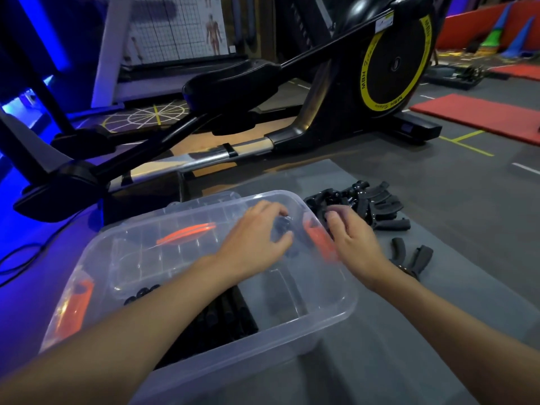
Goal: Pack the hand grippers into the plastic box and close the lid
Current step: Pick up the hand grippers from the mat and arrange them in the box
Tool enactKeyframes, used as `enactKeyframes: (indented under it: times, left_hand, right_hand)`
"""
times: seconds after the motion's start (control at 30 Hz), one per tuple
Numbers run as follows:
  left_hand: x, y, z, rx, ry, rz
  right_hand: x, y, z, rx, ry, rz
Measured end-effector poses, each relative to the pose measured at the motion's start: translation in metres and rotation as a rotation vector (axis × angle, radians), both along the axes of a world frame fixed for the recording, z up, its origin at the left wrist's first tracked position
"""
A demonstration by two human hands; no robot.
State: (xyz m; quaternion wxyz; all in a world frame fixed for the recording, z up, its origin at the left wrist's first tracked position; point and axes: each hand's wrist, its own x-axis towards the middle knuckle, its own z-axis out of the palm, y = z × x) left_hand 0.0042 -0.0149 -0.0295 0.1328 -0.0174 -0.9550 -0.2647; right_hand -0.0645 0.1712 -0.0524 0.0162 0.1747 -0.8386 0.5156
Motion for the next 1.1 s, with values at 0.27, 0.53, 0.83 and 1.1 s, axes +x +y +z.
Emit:
enactKeyframes:
  times: [0.27,0.53,0.83,1.1]
  left_hand:
    - [-0.029,0.053,-0.008,-0.126,-0.053,-0.125]
    - [-0.034,0.061,-0.027,-0.156,-0.053,-0.123]
    - [-0.031,0.062,-0.027,-0.136,-0.076,-0.123]
    - [-0.026,0.067,-0.021,-0.137,-0.108,-0.118]
  right_hand:
    - [-0.045,0.127,-0.121,0.391,-0.274,-0.362]
    - [-0.065,0.142,-0.139,0.520,-0.363,-0.275]
    - [-0.072,0.141,-0.146,0.457,-0.212,-0.322]
    - [-0.051,0.137,-0.134,0.682,-0.293,-0.149]
